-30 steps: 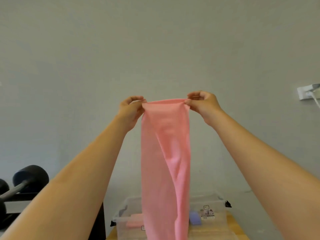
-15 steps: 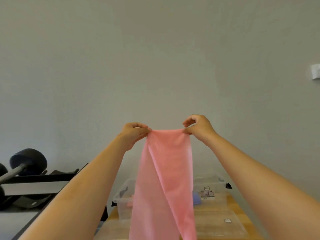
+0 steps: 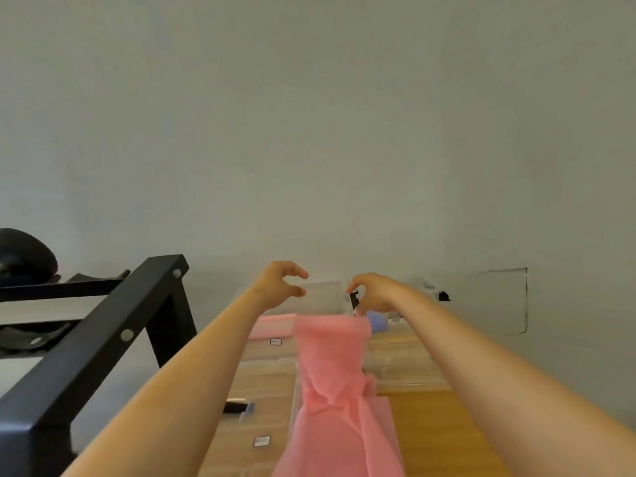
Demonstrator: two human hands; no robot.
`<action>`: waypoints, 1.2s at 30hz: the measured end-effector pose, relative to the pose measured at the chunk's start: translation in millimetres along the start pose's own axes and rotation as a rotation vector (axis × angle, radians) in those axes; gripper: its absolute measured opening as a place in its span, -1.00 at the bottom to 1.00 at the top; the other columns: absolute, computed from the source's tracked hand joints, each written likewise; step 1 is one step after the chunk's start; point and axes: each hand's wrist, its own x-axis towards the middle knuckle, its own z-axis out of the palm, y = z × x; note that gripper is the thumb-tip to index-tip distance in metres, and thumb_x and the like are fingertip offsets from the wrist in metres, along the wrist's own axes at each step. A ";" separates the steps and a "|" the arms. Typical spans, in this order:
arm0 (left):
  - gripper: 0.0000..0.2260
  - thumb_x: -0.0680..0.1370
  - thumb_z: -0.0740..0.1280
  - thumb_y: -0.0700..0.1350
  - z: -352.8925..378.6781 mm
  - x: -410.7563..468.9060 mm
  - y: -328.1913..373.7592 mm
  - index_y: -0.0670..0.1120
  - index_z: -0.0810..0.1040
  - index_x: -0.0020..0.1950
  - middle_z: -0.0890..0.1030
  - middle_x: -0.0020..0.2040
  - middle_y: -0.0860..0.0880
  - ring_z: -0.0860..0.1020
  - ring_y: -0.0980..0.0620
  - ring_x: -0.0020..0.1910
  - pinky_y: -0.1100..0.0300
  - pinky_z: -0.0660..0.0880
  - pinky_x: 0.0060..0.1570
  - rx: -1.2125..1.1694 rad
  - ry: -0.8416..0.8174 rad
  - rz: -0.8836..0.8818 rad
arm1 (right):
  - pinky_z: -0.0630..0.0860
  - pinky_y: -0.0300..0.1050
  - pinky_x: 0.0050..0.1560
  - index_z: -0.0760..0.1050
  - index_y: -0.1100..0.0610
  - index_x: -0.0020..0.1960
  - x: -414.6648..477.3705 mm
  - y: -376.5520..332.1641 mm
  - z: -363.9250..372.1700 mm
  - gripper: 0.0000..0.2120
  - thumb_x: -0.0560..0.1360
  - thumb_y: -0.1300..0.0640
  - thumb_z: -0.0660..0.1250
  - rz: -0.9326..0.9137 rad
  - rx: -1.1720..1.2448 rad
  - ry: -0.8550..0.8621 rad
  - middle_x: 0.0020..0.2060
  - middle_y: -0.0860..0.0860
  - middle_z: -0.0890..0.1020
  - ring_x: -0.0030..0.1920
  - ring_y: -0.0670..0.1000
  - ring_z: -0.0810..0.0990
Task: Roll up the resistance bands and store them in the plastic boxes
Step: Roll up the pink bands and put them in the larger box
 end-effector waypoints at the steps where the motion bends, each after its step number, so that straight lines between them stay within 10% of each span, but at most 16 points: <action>1: -0.80 0.42 0.45 -0.35 14.8 -4.4 -10.9 -0.13 0.59 -0.01 0.59 0.06 -0.09 0.51 0.00 0.16 0.10 0.41 0.24 0.016 -0.045 -0.004 | 0.47 -0.13 0.12 0.47 0.04 0.29 1.4 8.5 15.9 -0.56 0.45 0.23 0.43 0.021 -0.040 -0.041 0.31 0.05 0.48 0.22 0.10 0.52; 5: -0.78 0.45 0.35 -0.38 69.8 -25.7 -47.7 -0.07 0.55 -0.26 0.60 -0.31 0.00 0.59 0.06 -0.30 0.22 0.55 -0.25 0.095 -0.255 -0.121 | 0.50 -0.19 -0.13 0.55 0.15 0.22 -3.8 35.0 73.7 -0.70 0.49 0.24 0.36 0.091 -0.091 -0.294 0.12 0.07 0.63 0.02 0.03 0.59; 9: -0.80 0.47 0.41 -0.24 113.8 -46.6 -72.8 -0.07 0.55 -0.34 0.57 -0.43 0.06 0.53 0.21 -0.51 0.34 0.47 -0.45 0.222 -0.471 -0.237 | 0.55 -0.09 0.06 0.56 0.22 0.19 -9.5 50.5 118.4 -0.66 0.47 0.08 0.40 0.201 -0.215 -0.332 0.14 0.13 0.64 -0.01 0.04 0.62; 16: -0.60 0.50 0.34 0.15 161.1 -57.1 -92.5 -0.16 0.54 0.10 0.59 0.08 -0.11 0.56 -0.09 0.07 0.15 0.42 -0.08 0.525 -0.298 -0.367 | 0.49 -0.11 0.12 0.47 0.15 0.25 -17.1 70.2 153.2 -0.57 0.41 0.11 0.43 0.262 -0.234 -0.138 0.21 0.10 0.55 0.20 0.11 0.56; 24: -0.79 0.54 0.31 -0.19 168.1 -50.0 -82.3 -0.09 0.42 -0.29 0.61 -0.15 -0.19 0.60 -0.10 -0.14 0.20 0.57 -0.18 -0.123 -0.038 -0.498 | 0.56 -0.03 0.02 0.53 0.06 -0.12 -22.7 73.6 134.7 -0.76 0.38 0.35 0.22 0.176 0.166 0.101 0.01 0.01 0.61 0.01 0.07 0.59; 29: -0.83 0.65 0.10 -0.21 141.6 -40.3 -47.8 -0.26 0.43 0.00 0.54 -0.10 -0.23 0.57 -0.10 -0.18 0.11 0.55 -0.29 -0.775 0.016 -0.508 | 0.62 0.01 -0.06 0.57 0.01 -0.37 -21.9 63.7 101.1 -0.63 0.41 0.37 0.18 0.106 0.322 0.202 -0.29 -0.09 0.62 -0.22 0.03 0.63; 36: -0.80 0.58 0.30 -0.25 96.5 -34.2 -19.2 -0.13 0.38 -0.22 0.47 -0.27 -0.09 0.51 0.02 -0.27 0.25 0.59 -0.37 -0.969 0.180 -0.383 | 0.61 0.12 -0.01 0.56 -0.06 -0.36 -22.3 40.2 56.3 -0.61 0.47 0.37 0.28 -0.027 0.497 0.398 -0.32 -0.02 0.63 -0.18 0.12 0.66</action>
